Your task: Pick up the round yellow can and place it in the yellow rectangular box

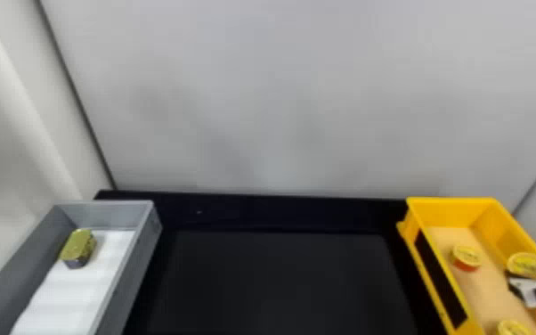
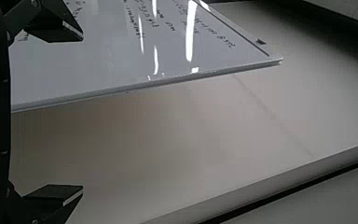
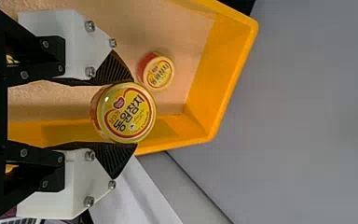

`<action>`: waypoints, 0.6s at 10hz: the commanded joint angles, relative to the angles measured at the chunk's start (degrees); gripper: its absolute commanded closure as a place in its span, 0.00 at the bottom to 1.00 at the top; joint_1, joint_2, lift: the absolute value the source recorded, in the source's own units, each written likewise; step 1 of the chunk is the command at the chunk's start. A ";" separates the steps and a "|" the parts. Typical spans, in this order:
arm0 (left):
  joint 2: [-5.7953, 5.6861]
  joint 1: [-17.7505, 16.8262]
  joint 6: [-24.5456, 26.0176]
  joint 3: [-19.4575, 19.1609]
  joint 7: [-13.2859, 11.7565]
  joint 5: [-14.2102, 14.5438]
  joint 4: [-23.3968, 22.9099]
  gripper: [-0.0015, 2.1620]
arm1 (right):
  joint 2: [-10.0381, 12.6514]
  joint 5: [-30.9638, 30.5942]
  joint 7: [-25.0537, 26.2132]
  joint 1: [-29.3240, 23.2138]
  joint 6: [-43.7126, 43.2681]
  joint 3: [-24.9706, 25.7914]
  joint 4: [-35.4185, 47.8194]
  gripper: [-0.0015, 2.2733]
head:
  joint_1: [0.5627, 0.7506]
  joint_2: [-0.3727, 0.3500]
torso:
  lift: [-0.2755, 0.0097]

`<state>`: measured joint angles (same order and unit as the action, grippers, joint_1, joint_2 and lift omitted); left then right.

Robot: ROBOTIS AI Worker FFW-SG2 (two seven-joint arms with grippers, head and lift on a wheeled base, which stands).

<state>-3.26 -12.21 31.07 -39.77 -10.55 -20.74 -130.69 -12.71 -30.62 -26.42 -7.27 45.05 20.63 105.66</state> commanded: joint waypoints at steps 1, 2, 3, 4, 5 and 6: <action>0.01 -0.01 -0.03 0.11 0.00 0.00 -0.01 0.06 | 0.41 1.25 -0.05 0.85 -0.47 -0.85 -3.97 0.31 | 0.35 0.53 | 0.77; 0.01 -0.01 -0.03 0.11 0.00 0.00 -0.01 0.06 | 0.41 1.43 -0.05 0.94 -0.47 -1.03 -4.15 0.31 | 0.35 0.53 | 0.77; 0.01 0.17 -0.03 0.02 0.00 0.00 -0.01 0.06 | 0.41 1.52 -0.05 1.02 -0.11 -1.03 -3.88 0.25 | 0.35 0.53 | 0.77; 0.10 0.26 -0.03 -0.16 0.00 0.00 -0.01 0.06 | 0.23 1.52 0.04 1.02 -0.11 -1.11 -3.53 0.19 | 0.35 0.53 | 0.77; 0.19 0.35 -0.03 -0.24 0.00 0.00 -0.01 0.06 | 0.23 1.52 0.30 1.02 -0.03 -1.03 -3.27 0.12 | 0.35 0.53 | 0.77; 0.19 0.35 -0.03 -0.24 0.00 0.00 -0.01 0.06 | 0.14 1.52 0.39 1.02 0.06 -0.85 -3.09 0.05 | 0.35 0.53 | 0.77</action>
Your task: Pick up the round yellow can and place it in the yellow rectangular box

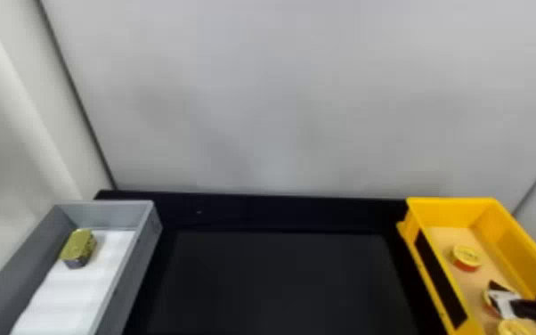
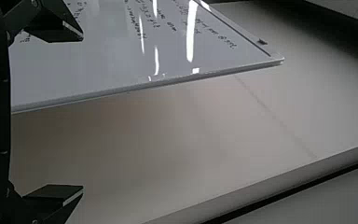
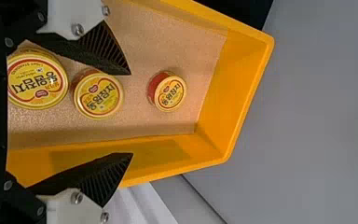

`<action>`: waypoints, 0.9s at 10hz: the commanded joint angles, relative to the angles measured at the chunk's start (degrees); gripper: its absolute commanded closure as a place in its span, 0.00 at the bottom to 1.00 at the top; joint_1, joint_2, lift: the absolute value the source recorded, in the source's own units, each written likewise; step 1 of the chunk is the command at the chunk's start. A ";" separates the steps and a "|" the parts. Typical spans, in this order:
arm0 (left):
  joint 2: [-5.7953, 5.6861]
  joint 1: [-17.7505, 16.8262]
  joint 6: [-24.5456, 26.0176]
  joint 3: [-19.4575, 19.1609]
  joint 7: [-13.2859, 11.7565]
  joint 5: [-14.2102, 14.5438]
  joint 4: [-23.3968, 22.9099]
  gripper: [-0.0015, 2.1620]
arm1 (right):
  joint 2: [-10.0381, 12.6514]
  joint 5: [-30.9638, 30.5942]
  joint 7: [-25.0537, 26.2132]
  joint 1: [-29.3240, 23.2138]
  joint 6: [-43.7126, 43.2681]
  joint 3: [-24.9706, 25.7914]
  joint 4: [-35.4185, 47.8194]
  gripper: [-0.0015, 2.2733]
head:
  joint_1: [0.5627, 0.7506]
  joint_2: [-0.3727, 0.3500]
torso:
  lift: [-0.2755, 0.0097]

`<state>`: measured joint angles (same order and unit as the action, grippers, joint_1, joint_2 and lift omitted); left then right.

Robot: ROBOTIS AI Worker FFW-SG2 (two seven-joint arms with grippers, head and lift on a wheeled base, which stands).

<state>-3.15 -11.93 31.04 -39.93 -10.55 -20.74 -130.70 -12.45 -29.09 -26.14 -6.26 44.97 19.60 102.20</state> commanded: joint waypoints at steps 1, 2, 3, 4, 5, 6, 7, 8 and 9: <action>0.08 0.06 0.00 -0.08 0.00 0.00 -0.08 0.06 | -0.12 -0.02 0.29 0.02 0.14 0.27 0.45 0.06 | 0.35 0.53 | 0.77; 0.08 0.15 0.00 -0.08 0.00 0.00 -0.08 0.06 | -0.12 -0.02 0.56 -0.07 0.14 0.18 0.45 0.06 | 0.35 0.53 | 0.77; 0.08 0.24 0.00 -0.17 0.00 0.00 -0.08 0.06 | -0.21 -0.02 0.64 -0.16 0.05 0.00 0.63 0.06 | 0.35 0.53 | 0.77; 0.08 0.24 0.00 -0.26 0.00 0.00 -0.08 0.06 | -0.12 -0.02 0.82 -0.07 -0.22 -0.26 2.04 0.06 | 0.35 0.53 | 0.77; 0.16 0.33 0.00 -0.43 0.00 0.00 -0.08 0.06 | -0.21 -0.02 1.44 0.46 -1.09 -0.52 4.59 0.06 | 0.35 0.53 | 0.77; 0.25 0.42 0.00 -0.52 0.00 0.00 -0.17 0.06 | -0.56 -0.02 2.93 1.69 -2.59 -0.44 7.22 0.06 | 0.35 0.53 | 0.77; 0.25 0.42 0.00 -0.52 0.00 0.00 -0.08 0.06 | -0.82 -0.10 4.34 3.27 -4.00 0.27 9.86 0.06 | 0.35 0.53 | 0.77; 0.25 0.42 0.00 -0.52 0.00 0.00 -0.08 0.06 | -1.26 -1.25 4.78 4.94 -4.70 0.71 12.41 0.06 | 0.35 0.53 | 0.77; 0.43 0.42 0.00 -0.61 0.00 0.00 -0.17 0.06 | -1.70 -2.48 4.69 6.44 -4.79 0.97 14.60 0.06 | 0.35 0.53 | 0.77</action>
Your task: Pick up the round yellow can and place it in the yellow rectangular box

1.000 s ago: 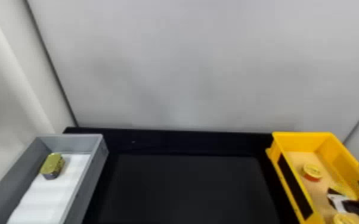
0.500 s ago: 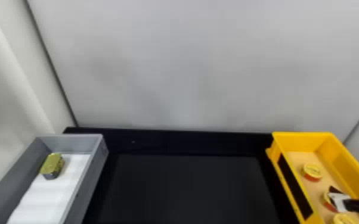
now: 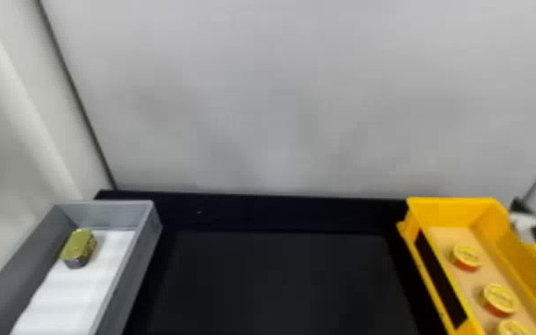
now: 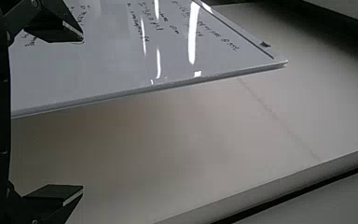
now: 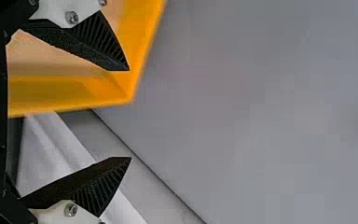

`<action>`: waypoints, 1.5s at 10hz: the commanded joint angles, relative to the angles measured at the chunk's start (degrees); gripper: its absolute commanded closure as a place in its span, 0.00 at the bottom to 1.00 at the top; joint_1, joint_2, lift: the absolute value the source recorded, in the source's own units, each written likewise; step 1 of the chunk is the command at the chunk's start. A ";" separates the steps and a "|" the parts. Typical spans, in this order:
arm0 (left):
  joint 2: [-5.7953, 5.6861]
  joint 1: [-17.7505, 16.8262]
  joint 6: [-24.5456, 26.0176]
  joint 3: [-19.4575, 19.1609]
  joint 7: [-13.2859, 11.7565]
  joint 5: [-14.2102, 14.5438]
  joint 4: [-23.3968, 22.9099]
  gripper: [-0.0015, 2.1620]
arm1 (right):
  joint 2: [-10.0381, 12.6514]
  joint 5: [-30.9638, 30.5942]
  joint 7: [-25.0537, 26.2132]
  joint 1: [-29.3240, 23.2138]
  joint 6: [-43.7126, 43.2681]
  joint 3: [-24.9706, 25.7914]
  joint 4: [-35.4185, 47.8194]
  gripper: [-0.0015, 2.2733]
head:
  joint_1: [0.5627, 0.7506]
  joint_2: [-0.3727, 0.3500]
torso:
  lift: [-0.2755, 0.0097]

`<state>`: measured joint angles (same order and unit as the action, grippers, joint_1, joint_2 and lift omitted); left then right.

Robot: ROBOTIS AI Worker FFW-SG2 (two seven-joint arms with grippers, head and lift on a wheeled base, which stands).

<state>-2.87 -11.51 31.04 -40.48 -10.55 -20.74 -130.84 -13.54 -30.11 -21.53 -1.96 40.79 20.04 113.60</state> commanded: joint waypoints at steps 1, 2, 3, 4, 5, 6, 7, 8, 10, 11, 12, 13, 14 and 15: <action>0.14 0.00 0.00 -0.23 0.00 -0.09 -0.12 0.06 | -0.96 -1.63 1.13 3.02 -0.60 0.88 5.05 0.05 | 0.35 0.53 | 0.77; 0.14 0.17 0.00 -0.41 0.00 -0.09 -0.20 0.06 | -1.13 -1.63 3.15 3.55 -1.74 0.96 6.55 0.03 | 0.35 0.53 | 0.77; 0.14 0.17 0.00 -0.67 0.00 -0.09 -0.29 0.06 | -1.31 -1.54 3.15 4.51 -2.36 1.23 8.13 0.03 | 0.35 0.53 | 0.77; 0.23 0.17 0.00 -0.94 0.00 -0.09 -0.38 0.06 | -1.92 -1.54 3.06 5.39 -2.36 1.40 9.71 0.03 | 0.35 0.53 | 0.77; 0.23 0.17 0.00 -1.29 0.00 -0.09 -0.47 0.06 | -2.63 -1.54 3.85 5.92 -2.97 1.32 10.85 0.04 | 0.35 0.53 | 0.77; 0.49 0.35 0.00 -1.90 0.00 -0.18 -0.73 0.06 | -3.15 -1.10 4.73 6.71 -2.62 1.14 12.26 0.04 | 0.35 0.53 | 0.77; 0.76 0.53 0.00 -2.26 0.00 -0.18 -0.91 0.06 | -3.42 -0.14 4.73 8.12 -2.36 1.76 13.58 0.05 | 0.35 0.53 | 0.77; 0.85 0.53 0.00 -2.43 0.00 -0.26 -0.99 0.06 | -3.42 0.65 4.12 9.43 -3.24 2.72 14.54 0.05 | 0.35 0.53 | 0.77; -0.30 0.00 0.00 -2.61 0.18 -0.44 -1.17 0.06 | -3.95 1.01 2.89 12.25 -4.47 3.42 16.30 0.05 | 0.35 0.53 | 0.77; -2.67 -0.79 1.06 -2.78 0.18 -0.35 -1.43 0.06 | -4.30 1.18 3.85 12.95 -4.64 3.42 17.09 0.05 | 0.35 0.53 | 0.77; -4.87 -1.23 1.76 -3.22 0.18 0.00 -1.87 0.06 | -4.74 1.27 5.79 13.13 -4.64 2.99 17.62 0.05 | 0.35 0.53 | 0.77; -6.28 -1.50 2.02 -4.10 0.18 0.88 -2.14 0.06 | -5.18 1.27 8.69 13.04 -4.73 2.19 18.24 0.05 | 0.35 0.53 | 0.77; -6.89 -1.76 2.02 -4.72 0.09 1.23 -2.31 0.06 | -5.44 1.71 9.92 13.39 -5.35 2.28 18.94 0.05 | 0.35 0.53 | 0.77; -7.24 -2.02 2.02 -5.07 0.09 1.58 -2.49 0.06 | -5.53 2.50 10.10 14.36 -6.05 2.63 19.29 0.05 | 0.35 0.53 | 0.77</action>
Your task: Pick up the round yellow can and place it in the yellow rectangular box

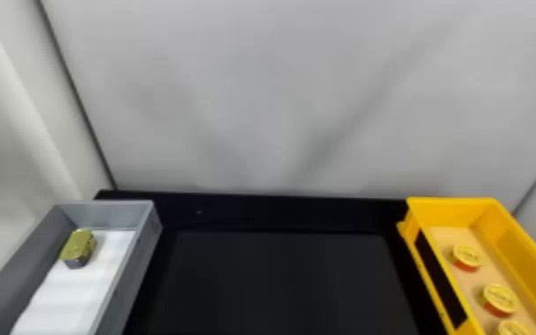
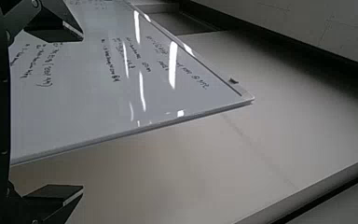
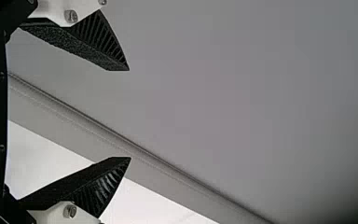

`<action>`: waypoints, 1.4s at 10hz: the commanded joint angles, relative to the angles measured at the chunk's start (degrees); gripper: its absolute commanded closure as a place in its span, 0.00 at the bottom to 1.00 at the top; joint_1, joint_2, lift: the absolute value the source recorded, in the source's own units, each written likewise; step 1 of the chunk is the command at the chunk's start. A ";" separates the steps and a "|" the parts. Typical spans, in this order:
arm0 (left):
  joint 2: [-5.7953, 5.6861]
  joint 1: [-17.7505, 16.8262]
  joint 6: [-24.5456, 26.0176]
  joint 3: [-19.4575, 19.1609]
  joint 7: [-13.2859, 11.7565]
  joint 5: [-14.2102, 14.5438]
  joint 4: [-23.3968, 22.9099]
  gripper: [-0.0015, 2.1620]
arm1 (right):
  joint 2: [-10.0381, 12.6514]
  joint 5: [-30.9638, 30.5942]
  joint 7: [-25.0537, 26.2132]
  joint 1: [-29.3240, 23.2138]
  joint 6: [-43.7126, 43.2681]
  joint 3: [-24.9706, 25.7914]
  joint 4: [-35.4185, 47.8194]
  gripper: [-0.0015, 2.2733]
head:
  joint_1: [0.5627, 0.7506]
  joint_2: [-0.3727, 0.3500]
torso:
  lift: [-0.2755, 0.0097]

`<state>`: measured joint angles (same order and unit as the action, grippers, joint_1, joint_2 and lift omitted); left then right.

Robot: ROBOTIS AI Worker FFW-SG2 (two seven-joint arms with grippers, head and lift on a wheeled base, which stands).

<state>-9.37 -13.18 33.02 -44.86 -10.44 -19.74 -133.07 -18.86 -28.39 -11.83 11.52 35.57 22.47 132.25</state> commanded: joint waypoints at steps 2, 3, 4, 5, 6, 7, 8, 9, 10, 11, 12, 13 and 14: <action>-2.24 -0.62 0.21 -0.95 -0.02 1.28 -0.26 0.06 | -0.39 1.57 1.10 1.93 -2.33 0.38 0.99 0.05 | 0.35 0.53 | 0.77; -2.68 -0.71 0.39 -1.04 -0.02 1.37 -0.34 0.06 | -0.39 1.48 2.51 1.93 -3.03 0.30 1.43 0.05 | 0.35 0.53 | 0.77; -3.03 -0.80 0.48 -1.13 -0.02 1.46 -0.52 0.06 | -0.39 1.57 3.57 2.01 -3.73 0.21 1.96 0.05 | 0.35 0.53 | 0.77; -3.03 -0.71 0.39 -1.04 -0.02 1.46 -0.78 0.06 | -0.47 1.57 3.65 2.19 -3.82 0.21 2.31 0.05 | 0.35 0.53 | 0.77; -3.03 -0.71 0.39 -1.04 -0.02 1.37 -0.78 0.06 | -0.47 1.57 3.65 2.10 -3.91 0.21 2.48 0.05 | 0.35 0.53 | 0.77; -3.03 -0.62 0.39 -1.04 -0.02 1.37 -0.96 0.06 | -0.47 1.57 3.57 1.93 -3.56 0.30 2.57 0.05 | 0.35 0.53 | 0.77; -3.03 -0.53 0.39 -1.04 -0.02 1.37 -0.96 0.06 | -0.47 1.57 3.30 1.66 -3.47 0.21 2.57 0.05 | 0.35 0.53 | 0.77; -3.03 -0.53 0.39 -1.04 -0.02 1.28 -0.96 0.06 | -0.47 1.65 3.04 1.49 -3.29 0.21 2.57 0.05 | 0.35 0.53 | 0.77; -3.47 -0.62 0.39 -1.04 -0.02 1.37 -0.96 0.06 | -0.47 1.65 2.95 1.13 -3.29 0.30 2.57 0.05 | 0.35 0.53 | 0.77; -4.09 -1.06 0.65 -1.04 -0.02 1.54 -0.96 0.06 | -0.47 1.65 2.95 0.87 -2.94 0.21 2.57 0.05 | 0.35 0.53 | 0.77; -5.41 -1.32 1.36 -0.34 -0.02 1.90 -0.87 0.06 | -0.47 1.65 2.95 0.61 -2.50 0.03 2.57 0.05 | 0.35 0.53 | 0.77; -6.02 -1.59 1.45 0.02 -0.20 2.07 -0.87 0.06 | -0.39 1.65 2.95 0.52 -1.97 -0.14 2.57 0.05 | 0.35 0.53 | 0.77; -5.67 -1.76 1.18 -0.07 -0.20 2.07 -0.96 0.06 | -0.47 1.39 3.65 0.43 -0.48 -0.49 3.19 0.05 | 0.35 0.53 | 0.77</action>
<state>-14.84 -14.61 34.29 -45.13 -10.59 -17.77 -133.99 -19.33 -26.75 -8.68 12.12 33.75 22.31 134.90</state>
